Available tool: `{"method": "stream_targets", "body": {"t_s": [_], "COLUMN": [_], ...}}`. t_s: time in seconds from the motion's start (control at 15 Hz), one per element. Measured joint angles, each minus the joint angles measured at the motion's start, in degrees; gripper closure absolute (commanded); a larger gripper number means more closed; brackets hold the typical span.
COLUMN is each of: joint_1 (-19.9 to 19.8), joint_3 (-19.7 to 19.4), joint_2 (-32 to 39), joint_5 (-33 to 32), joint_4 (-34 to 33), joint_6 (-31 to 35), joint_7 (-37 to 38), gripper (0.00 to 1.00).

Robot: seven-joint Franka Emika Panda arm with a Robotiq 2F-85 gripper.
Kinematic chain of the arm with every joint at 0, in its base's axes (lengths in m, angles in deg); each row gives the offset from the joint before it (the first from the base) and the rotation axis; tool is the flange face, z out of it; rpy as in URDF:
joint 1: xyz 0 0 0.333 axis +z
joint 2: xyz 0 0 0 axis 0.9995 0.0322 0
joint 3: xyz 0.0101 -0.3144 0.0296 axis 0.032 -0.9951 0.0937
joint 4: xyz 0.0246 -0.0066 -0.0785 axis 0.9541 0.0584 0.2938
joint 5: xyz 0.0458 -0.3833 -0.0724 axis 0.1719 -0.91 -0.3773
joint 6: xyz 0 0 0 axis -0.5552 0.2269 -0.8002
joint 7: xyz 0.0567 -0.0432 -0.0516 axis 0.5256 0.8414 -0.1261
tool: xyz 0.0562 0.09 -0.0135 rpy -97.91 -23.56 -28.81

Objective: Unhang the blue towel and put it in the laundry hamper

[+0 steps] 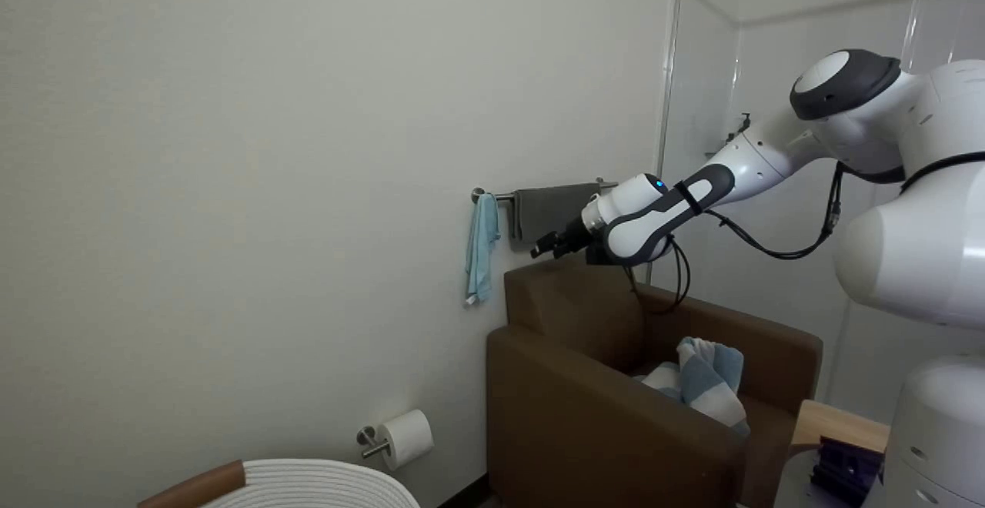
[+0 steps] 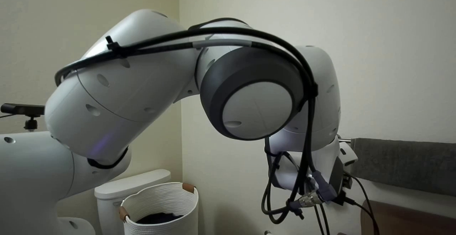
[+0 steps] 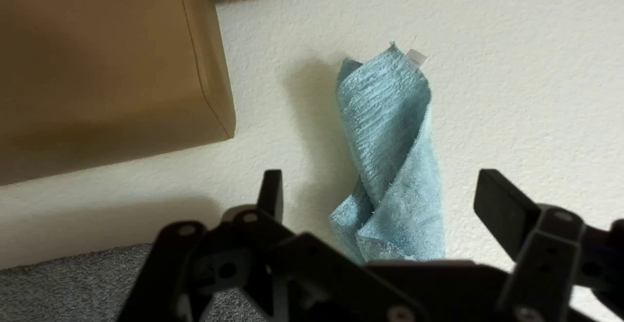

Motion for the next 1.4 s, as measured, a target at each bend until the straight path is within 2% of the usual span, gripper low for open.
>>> {"method": "stream_targets", "body": {"t_s": [0.2, 0.33, 0.53, 0.87, 1.07, 1.13, 1.2, 1.4], "joint_1": [0.39, 3.08, 11.07, 21.76, 27.39, 29.39, 31.43, 37.14], "joint_3": [-0.42, -2.58, -7.4, -7.72, -9.95, -11.45, -13.39, -19.99], "joint_2": [-0.01, 0.11, 0.79, 5.74, 8.29, 9.08, 9.75, 11.0], "joint_5": [0.03, 0.08, 1.32, 5.99, 9.32, 10.56, 12.16, 16.73], "joint_4": [-0.18, -1.35, -4.77, -16.08, -23.94, -26.73, -29.33, -35.18], "joint_6": [0.8, 4.87, 12.1, 11.5, 11.33, 11.3, 11.28, 11.28], "joint_7": [0.17, 0.26, 0.26, -3.03, -4.0, -4.03, -4.03, -4.03], "gripper": [0.0, 0.0, 0.0, 0.0, 0.0, 0.05, 0.26, 0.47]}}
